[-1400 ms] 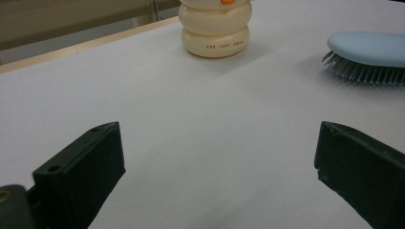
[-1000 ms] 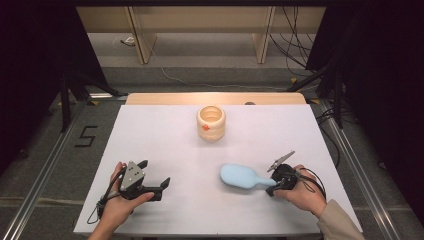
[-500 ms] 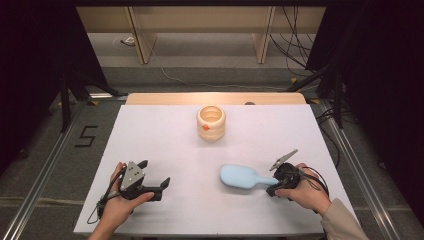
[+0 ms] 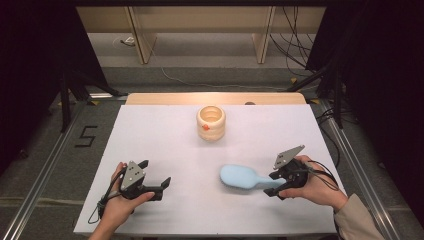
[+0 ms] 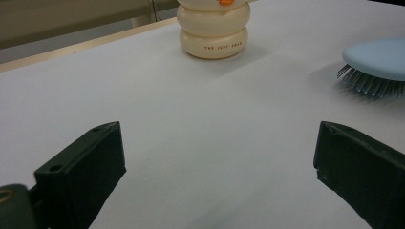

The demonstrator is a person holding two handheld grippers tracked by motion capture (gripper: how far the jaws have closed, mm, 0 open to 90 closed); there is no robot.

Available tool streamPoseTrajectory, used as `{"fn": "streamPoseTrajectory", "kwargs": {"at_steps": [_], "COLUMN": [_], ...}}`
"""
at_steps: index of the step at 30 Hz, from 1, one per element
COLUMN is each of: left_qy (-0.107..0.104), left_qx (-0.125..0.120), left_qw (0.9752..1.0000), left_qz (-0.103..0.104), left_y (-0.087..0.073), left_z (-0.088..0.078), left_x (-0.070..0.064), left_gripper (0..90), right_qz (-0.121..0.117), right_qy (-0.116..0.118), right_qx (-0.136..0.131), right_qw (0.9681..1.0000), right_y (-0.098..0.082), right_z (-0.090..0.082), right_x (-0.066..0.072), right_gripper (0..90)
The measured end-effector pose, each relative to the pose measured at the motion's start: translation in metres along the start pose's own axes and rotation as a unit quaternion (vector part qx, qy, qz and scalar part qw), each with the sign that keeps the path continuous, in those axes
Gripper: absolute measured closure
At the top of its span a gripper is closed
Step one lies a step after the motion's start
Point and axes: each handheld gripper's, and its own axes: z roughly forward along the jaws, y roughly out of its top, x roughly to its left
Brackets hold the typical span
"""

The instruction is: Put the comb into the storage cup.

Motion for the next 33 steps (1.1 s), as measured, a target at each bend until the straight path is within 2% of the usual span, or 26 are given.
{"fn": "streamPoseTrajectory", "kwargs": {"at_steps": [2,4,8,11,16,21,23,25,27,29,30,32,33], "left_qy": [-0.001,0.0,-0.001,-0.002,-0.001,-0.001,-0.001,0.0,0.0,-0.001,0.0,0.0,0.001], "left_qx": [-0.001,0.0,0.0,0.0,0.001,0.001,0.0,0.0,0.001,0.0,0.0,0.0,0.0], "left_qw": [1.0,1.0,1.0,1.0,1.0,1.0,1.0,1.0,1.0,1.0,1.0,1.0,1.0], "left_qz": [-0.001,0.0,0.0,-0.001,-0.001,-0.001,0.0,-0.001,-0.001,-0.001,-0.001,-0.001,-0.001], "left_y": [0.0,0.0,0.0,0.0,-0.001,-0.001,0.0,0.0,0.0,-0.001,0.0,0.0,0.0], "left_z": [0.0,0.0,0.001,0.001,0.001,0.001,0.001,0.001,0.001,0.001,0.001,0.001,0.001], "left_x": [0.0,0.0,0.0,0.0,0.0,0.0,0.0,0.0,0.0,0.0,0.0,0.0,0.0], "left_gripper": [2.9,2.9,2.9,2.9,2.9,3.0,2.9,3.0,3.0,3.0,3.0,3.0,3.0], "right_qz": [-0.021,-0.029,-0.027,-0.03,-0.047,-0.051,-0.054,-0.07,-0.065,-0.077,-0.069,-0.07,-0.078], "right_qy": [-0.009,-0.013,-0.017,-0.011,-0.013,-0.011,-0.009,-0.007,-0.008,-0.009,-0.009,-0.009,-0.008], "right_qx": [0.003,0.016,0.036,0.05,0.085,0.105,0.11,0.114,0.12,0.125,0.126,0.132,0.133], "right_qw": [0.9997,0.9994,0.9989,0.9983,0.9952,0.9932,0.9925,0.991,0.9906,0.989,0.9896,0.9888,0.9881], "right_y": [0.005,0.007,0.007,0.008,0.013,0.02,0.022,0.024,0.026,0.028,0.029,0.031,0.031], "right_z": [-0.002,-0.002,0.003,0.009,0.016,0.025,0.029,0.034,0.036,0.039,0.04,0.043,0.043], "right_x": [-0.001,-0.003,-0.007,-0.011,-0.018,-0.021,-0.023,-0.026,-0.026,-0.029,-0.029,-0.029,-0.03], "right_gripper": [27.2,22.3,16.0,15.7,15.5,15.6,15.9,16.3,16.6,17.6,18.2,18.8,19.4]}}
